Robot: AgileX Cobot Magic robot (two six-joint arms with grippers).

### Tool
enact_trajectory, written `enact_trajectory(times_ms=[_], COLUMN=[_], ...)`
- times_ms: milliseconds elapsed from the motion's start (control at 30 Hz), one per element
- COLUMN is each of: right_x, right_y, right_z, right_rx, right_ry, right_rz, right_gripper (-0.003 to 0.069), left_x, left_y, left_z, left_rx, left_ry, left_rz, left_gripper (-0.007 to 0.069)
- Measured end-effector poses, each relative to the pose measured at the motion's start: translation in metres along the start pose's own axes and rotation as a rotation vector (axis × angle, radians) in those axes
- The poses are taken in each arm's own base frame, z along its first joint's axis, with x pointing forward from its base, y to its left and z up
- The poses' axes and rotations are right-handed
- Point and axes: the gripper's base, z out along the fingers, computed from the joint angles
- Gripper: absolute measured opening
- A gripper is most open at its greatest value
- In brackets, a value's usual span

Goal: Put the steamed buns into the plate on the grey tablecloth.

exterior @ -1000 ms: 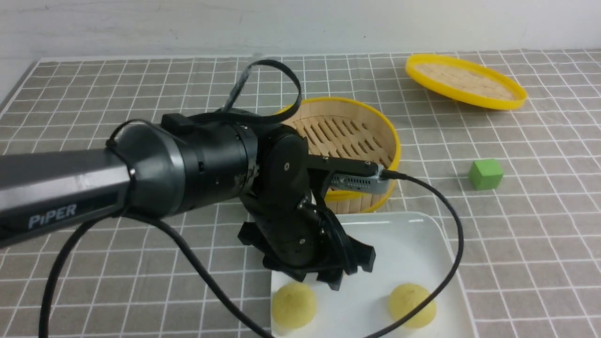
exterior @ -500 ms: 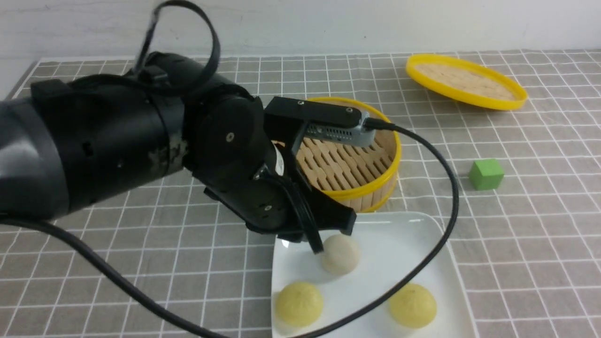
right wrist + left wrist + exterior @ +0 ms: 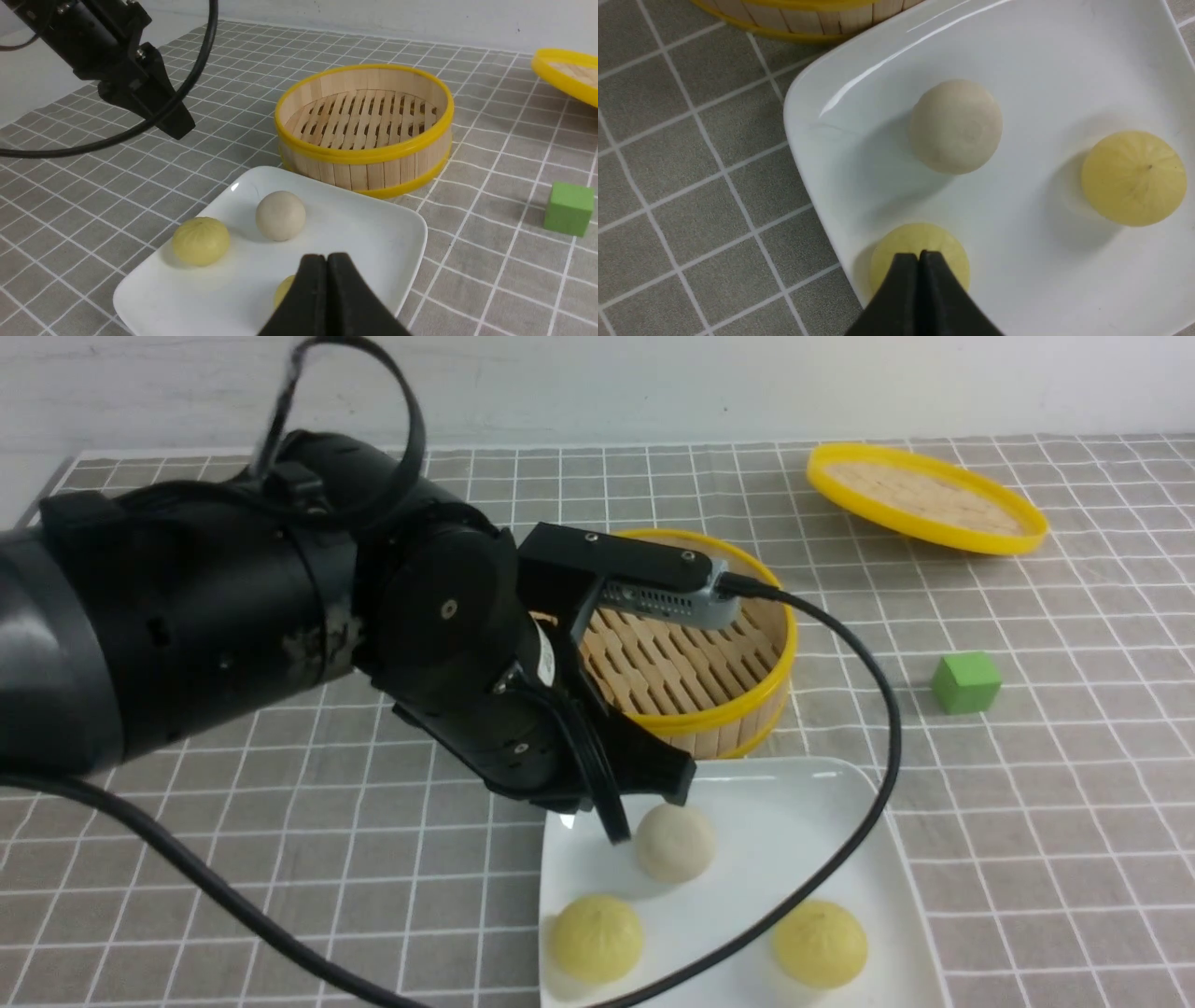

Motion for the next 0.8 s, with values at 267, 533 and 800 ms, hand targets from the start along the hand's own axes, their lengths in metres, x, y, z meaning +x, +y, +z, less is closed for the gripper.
enact_trajectory(times_ms=[267, 533, 800], right_x=[-0.0026, -0.0026, -0.0026], right_y=[0.0007, 0.0007, 0.0007], right_z=[0.0, 0.0, 0.0], right_rx=[-0.008, -0.008, -0.008], right_ry=[-0.029, -0.029, -0.029], right_rz=[0.002, 0.0, 0.0], right_gripper=[-0.0006, -0.0001, 0.0003], left_x=[-0.0003, -0.0021, -0.0023], left_y=[0.0002, 0.0009, 0.0019], left_z=[0.0, 0.0, 0.0], left_rx=[-0.002, -0.01, -0.021], left_ry=[-0.003, -0.023, -0.026], left_rz=[0.003, 0.016, 0.027], left_gripper=[0.0009, 0.0017, 0.0024])
